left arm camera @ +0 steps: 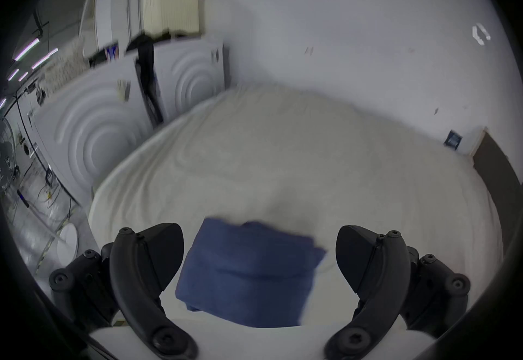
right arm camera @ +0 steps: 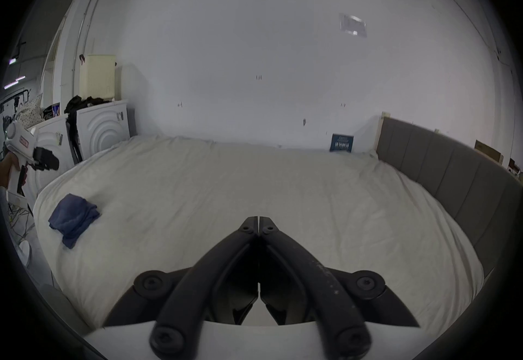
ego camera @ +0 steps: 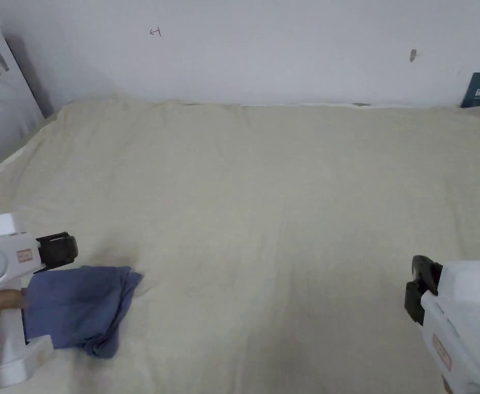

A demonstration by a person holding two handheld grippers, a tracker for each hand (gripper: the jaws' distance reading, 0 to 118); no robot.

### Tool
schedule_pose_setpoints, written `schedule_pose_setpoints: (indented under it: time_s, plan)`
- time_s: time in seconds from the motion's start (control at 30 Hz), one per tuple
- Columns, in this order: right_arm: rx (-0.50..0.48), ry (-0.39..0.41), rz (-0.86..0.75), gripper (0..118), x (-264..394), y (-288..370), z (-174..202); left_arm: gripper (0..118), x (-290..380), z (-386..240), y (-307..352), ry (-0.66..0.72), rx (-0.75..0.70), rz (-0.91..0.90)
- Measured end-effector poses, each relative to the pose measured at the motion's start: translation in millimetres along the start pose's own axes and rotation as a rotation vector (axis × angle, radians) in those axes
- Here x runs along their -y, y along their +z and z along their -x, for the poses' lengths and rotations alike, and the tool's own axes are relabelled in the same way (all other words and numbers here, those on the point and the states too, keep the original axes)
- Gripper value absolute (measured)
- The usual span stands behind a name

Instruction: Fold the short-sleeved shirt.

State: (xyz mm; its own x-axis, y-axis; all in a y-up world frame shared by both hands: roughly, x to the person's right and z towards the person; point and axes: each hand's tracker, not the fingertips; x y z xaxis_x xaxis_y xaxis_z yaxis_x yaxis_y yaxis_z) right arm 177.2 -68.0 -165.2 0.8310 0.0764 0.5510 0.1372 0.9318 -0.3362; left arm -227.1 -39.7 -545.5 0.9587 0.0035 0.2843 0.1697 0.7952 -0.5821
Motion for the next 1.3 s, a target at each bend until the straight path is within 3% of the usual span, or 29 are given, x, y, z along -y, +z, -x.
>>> schedule_pose_setpoints:
  time_s: [0.37, 0.7, 0.77, 0.8, 0.9, 0.93, 1.03, 1.3]
  plan:
    - [0.087, 0.029, -0.22, 2, -74, 70, -55, 113, -8, -131, 179, -0.073, 0.123, -0.552]
    - [0.149, 0.057, -0.34, 2, -89, 111, -91, 112, 38, -230, 221, -0.14, 0.226, -0.757]
    - [0.174, 0.069, -0.349, 2, -87, 115, -95, 100, 47, -244, 222, -0.15, 0.285, -0.762]
    - [0.179, 0.068, -0.349, 2, -86, 116, -97, 87, 51, -250, 222, -0.154, 0.296, -0.762]
    - [0.182, 0.051, -0.351, 2, -83, 121, -103, 18, 63, -268, 219, -0.174, 0.318, -0.748]
    - [0.184, 0.046, -0.348, 2, -82, 122, -104, 1, 65, -272, 217, -0.177, 0.339, -0.729]
    - [0.191, 0.039, -0.348, 2, -80, 126, -107, 0, 68, -277, 211, -0.184, 0.417, -0.675]
    - [0.204, 0.029, -0.348, 2, -78, 129, -110, 0, 70, -287, 207, -0.181, 0.397, -0.652]
